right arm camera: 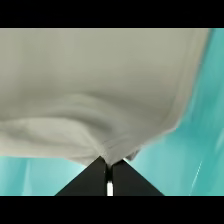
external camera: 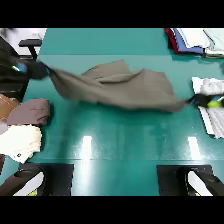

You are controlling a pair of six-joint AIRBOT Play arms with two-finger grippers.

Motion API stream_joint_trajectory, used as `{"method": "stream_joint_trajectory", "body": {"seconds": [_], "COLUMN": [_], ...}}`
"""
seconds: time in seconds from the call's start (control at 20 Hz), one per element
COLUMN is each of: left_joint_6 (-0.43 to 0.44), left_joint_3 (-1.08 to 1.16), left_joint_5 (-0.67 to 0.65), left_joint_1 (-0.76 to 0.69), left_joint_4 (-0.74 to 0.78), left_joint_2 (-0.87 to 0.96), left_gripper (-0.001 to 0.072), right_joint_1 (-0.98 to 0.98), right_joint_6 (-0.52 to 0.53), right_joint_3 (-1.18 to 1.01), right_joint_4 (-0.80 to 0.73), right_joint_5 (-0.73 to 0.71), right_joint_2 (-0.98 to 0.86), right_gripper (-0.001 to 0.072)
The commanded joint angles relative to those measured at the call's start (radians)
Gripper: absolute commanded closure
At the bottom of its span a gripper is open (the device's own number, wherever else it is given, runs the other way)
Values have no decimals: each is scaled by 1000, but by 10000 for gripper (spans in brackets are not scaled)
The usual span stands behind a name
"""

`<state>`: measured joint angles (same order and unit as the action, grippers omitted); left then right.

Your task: Fold the shirts.

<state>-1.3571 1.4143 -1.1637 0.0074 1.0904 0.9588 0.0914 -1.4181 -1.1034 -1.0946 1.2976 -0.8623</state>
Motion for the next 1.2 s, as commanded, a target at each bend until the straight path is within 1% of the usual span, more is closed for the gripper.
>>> {"method": "stream_joint_trajectory", "body": {"seconds": [0.0, 0.15, 0.25, 0.3, 0.4, 0.5, 0.6, 0.7, 0.8, 0.9, 0.95, 1.05, 1.15], "left_joint_6": [-35, -58, -71, -89, -113, -136, -143, -155, -156, -154, -153, -145, -130], "left_joint_3": [292, 568, 698, 731, 778, 776, 720, 587, 458, 353, 307, 234, 214], "left_joint_5": [77, 100, 110, 121, 123, 109, 72, 26, -60, -139, -157, -160, -151], "left_joint_1": [0, 0, 0, 0, 0, 0, 0, 0, 0, 0, -1, 0, 0], "left_joint_4": [9, 8, 8, 8, 8, 10, 10, 10, 9, 5, 5, 5, 5], "left_joint_2": [-83, -93, -93, -94, -93, -92, -86, -72, -14, 84, 140, 270, 427], "left_gripper": [684, 684, 684, 685, 686, 686, 686, 686, 686, 685, 684, 684, 684], "right_joint_1": [-13, -13, -13, -13, -13, -13, -13, -13, -14, -34, -45, -70, -86], "right_joint_6": [2, 2, -2, -32, -58, -88, -112, -123, -123, -121, -117, -108, -106], "right_joint_3": [-417, -719, -891, -982, -1114, -1160, -1121, -1003, -875, -790, -751, -690, -652], "right_joint_4": [-8, -35, -83, -113, -149, -172, -192, -191, -190, -193, -193, -193, -192], "right_joint_5": [-32, -28, 37, 93, 177, 225, 244, 240, 251, 268, 267, 267, 257], "right_joint_2": [59, 56, 31, 6, -45, -79, -100, -128, -191, -299, -363, -492, -632], "right_gripper": [696, 697, 697, 697, 697, 698, 699, 698, 698, 698, 698, 699, 699]}}
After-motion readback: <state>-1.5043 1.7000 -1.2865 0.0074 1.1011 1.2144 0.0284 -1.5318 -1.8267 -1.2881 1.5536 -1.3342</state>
